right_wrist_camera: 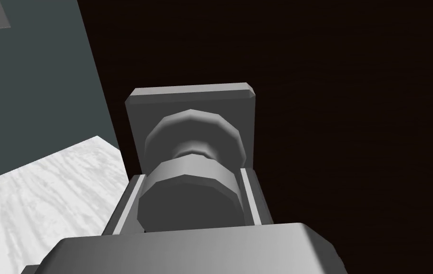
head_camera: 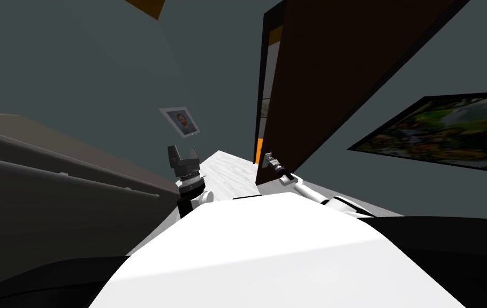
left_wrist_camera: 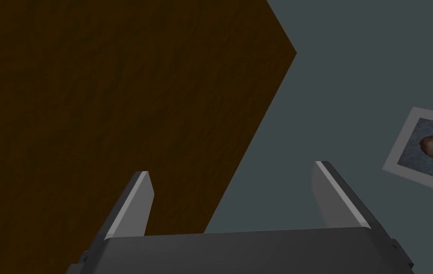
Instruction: Pull the door open
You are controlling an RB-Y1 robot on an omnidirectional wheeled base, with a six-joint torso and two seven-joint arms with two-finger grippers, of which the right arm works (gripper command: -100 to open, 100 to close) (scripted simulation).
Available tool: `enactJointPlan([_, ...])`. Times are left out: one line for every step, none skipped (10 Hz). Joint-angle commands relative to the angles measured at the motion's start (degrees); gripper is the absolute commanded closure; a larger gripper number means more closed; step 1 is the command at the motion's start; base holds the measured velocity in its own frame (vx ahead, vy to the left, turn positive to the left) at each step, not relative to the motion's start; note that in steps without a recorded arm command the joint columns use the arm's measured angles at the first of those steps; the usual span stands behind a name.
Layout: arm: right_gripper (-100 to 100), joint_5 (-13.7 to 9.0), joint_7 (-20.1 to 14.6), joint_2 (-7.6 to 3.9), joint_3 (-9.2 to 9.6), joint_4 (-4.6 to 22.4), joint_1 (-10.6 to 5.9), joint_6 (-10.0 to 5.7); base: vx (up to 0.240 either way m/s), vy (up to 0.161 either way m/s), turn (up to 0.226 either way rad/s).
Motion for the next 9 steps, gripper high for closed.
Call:
enactJointPlan([100,0.36,-1.42,-1.21,1.06,-0.44,0.14,-1.21,-0.166,-0.114,0.085])
enactJointPlan([100,0.59,-2.25,-1.99,1.75,-0.80,0.38,-1.77,-0.172,-0.117,0.095])
enactJointPlan([100,0.79,-2.97,-2.66,2.34,-1.12,0.58,-2.26,-0.190,-0.113,0.098])
enactJointPlan([100,1.00,-3.73,-3.37,2.97,-1.45,0.80,-2.76,-0.195,-0.118,0.073])
enactJointPlan([100,0.91,-3.27,-2.88,2.80,-0.93,0.61,-2.26,-0.085,-0.051,0.026])
enactJointPlan([100,1.36,-4.52,-3.97,3.95,-1.12,1.07,-3.50,-0.114,-0.068,0.085])
enactJointPlan([100,1.49,-4.91,-4.38,4.27,-1.21,1.18,-3.94,-0.168,-0.118,0.085])
enactJointPlan([100,1.80,-5.80,-5.29,5.01,-1.42,1.43,-4.95,-0.182,-0.135,0.081])
enactJointPlan([100,2.14,-6.79,-6.30,5.82,-1.65,1.70,-6.06,-0.161,-0.133,0.104])
